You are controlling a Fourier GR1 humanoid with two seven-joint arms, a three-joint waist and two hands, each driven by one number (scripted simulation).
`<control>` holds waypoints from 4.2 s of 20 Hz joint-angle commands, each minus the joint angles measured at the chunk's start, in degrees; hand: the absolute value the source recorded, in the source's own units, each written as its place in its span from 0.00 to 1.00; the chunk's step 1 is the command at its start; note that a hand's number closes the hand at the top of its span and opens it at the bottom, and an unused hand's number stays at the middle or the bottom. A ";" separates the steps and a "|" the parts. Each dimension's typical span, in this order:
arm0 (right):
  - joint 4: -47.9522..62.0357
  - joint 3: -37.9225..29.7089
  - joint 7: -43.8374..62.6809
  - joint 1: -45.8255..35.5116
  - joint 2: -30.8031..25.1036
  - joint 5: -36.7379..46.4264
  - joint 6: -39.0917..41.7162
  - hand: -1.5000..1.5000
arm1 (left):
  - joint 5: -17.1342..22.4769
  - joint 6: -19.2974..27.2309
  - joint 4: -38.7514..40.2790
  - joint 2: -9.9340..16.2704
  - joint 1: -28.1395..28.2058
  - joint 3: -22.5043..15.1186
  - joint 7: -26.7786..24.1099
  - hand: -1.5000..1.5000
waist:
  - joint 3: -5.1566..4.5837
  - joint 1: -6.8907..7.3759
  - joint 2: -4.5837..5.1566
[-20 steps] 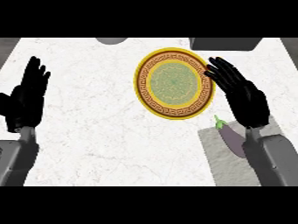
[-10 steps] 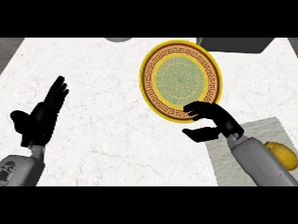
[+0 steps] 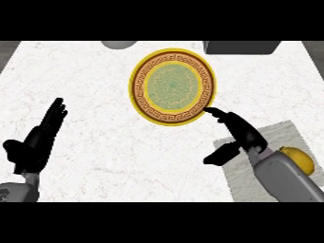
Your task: Pick the eggplant from the placemat and place it in the plate
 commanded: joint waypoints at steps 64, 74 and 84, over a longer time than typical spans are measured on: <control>14.20 -4.89 20.35 -3.09 3.10 25.83 18.60 1.00 | -5.43 -4.53 -1.95 -3.84 4.33 7.08 1.64 0.50 | 0.08 -3.62 -1.60; -5.02 -6.27 40.37 0.67 7.91 44.21 -12.36 1.00 | -5.44 -3.33 -1.09 -3.46 7.84 9.02 -0.40 0.50 | -0.30 -7.28 -3.21; -23.29 2.25 53.37 5.00 16.16 76.75 -11.67 1.00 | -5.84 -3.90 -1.55 -4.36 7.35 7.73 -0.69 0.50 | -0.29 -5.15 -2.05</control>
